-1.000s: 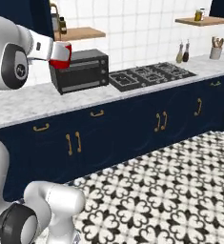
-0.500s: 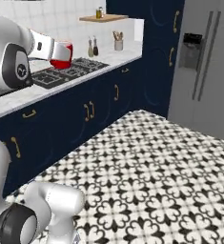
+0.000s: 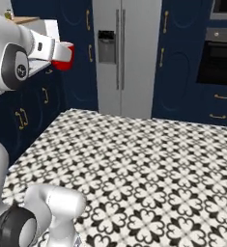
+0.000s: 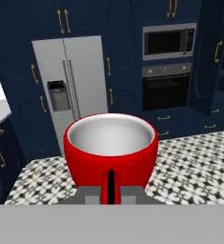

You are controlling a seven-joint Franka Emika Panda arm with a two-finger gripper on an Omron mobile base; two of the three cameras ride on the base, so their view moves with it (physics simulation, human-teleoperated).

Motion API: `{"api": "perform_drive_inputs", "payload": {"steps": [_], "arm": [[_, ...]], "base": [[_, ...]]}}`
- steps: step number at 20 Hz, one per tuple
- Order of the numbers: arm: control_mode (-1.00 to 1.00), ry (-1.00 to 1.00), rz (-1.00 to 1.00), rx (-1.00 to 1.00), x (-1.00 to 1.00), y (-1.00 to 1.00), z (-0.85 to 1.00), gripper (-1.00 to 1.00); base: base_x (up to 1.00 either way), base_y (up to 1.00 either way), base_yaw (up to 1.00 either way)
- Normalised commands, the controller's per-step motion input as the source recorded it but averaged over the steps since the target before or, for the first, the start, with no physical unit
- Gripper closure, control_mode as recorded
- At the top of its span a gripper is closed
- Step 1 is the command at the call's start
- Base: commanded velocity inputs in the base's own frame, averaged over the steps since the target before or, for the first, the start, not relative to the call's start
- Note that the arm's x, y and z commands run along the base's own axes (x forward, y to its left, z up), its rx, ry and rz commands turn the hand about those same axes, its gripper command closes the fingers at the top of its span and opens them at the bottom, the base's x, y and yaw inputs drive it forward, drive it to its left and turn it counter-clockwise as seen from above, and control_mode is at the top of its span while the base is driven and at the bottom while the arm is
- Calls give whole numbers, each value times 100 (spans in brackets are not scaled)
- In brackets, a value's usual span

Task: Gather all objects into one cabinet and sort the glasses and bowls to opposite sides.

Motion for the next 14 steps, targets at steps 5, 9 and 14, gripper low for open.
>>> {"api": "perform_drive_inputs", "payload": {"steps": [5,9,14], "arm": [[100,0,0,0,0,0,0,100],[100,0,0,0,0,0,0,100],[100,0,0,0,0,0,0,100]], "base": [[1,-98,-1],[11,-100,7],[19,-91,-1]]}}
